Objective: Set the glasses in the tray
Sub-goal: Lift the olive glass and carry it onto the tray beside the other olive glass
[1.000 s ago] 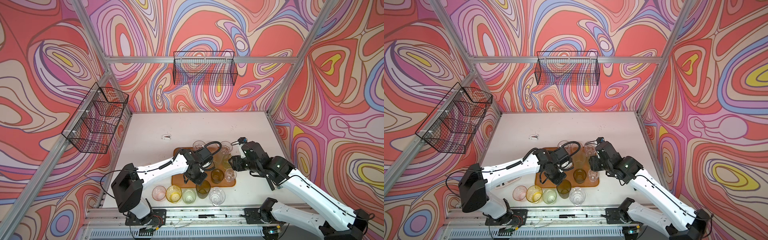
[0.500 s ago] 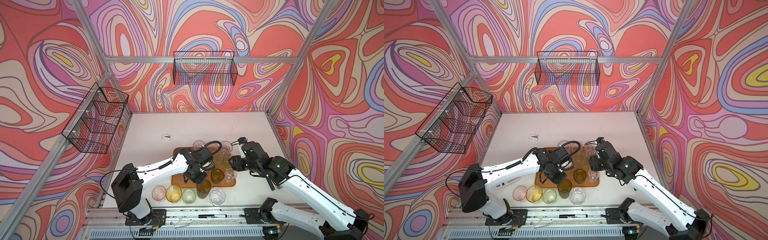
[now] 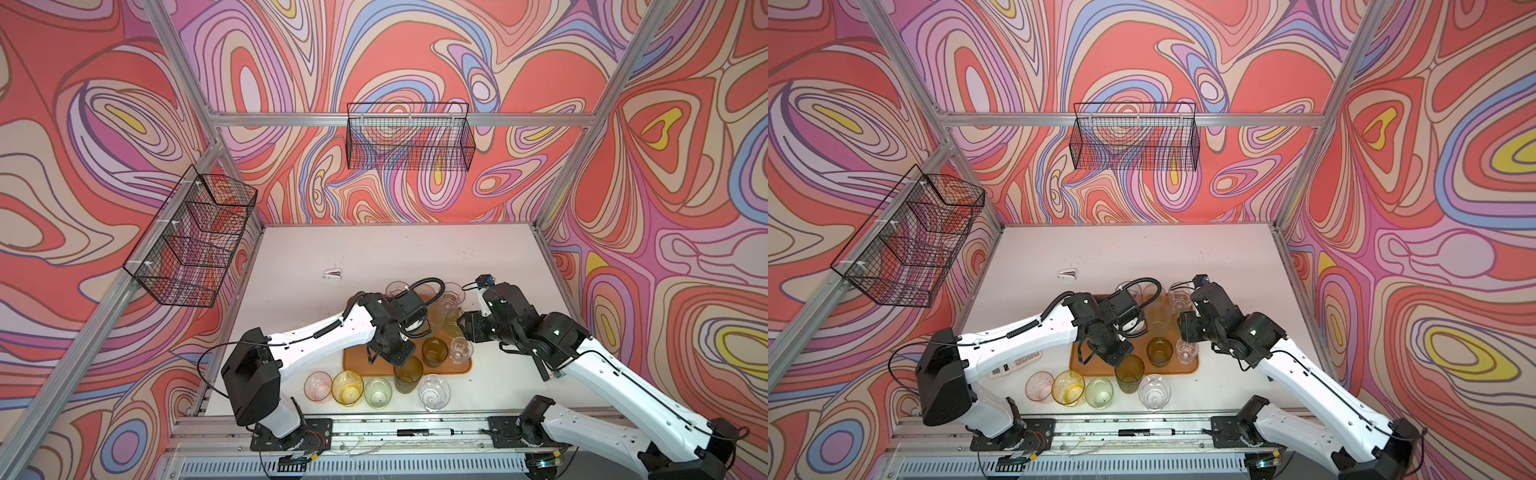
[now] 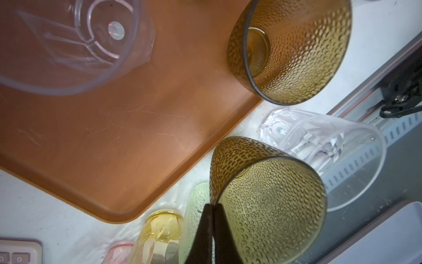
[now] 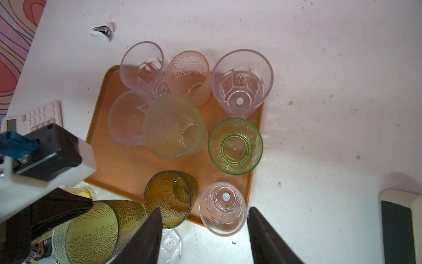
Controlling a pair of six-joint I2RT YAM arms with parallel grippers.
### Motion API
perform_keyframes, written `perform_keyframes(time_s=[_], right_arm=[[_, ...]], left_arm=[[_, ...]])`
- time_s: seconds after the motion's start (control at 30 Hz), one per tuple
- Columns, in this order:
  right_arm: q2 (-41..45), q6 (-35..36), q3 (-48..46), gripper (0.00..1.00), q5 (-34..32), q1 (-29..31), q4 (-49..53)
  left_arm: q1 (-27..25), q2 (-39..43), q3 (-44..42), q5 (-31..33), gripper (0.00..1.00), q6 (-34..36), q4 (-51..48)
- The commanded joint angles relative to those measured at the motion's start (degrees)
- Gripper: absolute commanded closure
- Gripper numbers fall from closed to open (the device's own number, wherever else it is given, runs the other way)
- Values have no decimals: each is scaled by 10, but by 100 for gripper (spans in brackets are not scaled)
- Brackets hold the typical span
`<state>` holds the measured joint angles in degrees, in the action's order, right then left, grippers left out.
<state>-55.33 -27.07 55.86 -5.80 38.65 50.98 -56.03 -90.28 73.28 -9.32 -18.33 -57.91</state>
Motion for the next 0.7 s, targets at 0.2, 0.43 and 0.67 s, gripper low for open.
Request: perform_keyframes(time_s=[0.2, 0.43, 0.67], right_arm=[[7, 0, -4, 38, -9, -2, 0], [11, -1, -4, 38, -9, -3, 1], [10, 1, -5, 38, -9, -2, 2]], left_arm=[[0, 17, 35, 66, 100, -21, -39], [13, 12, 36, 81, 100, -48, -22], [35, 16, 36, 93, 100, -79, 5]])
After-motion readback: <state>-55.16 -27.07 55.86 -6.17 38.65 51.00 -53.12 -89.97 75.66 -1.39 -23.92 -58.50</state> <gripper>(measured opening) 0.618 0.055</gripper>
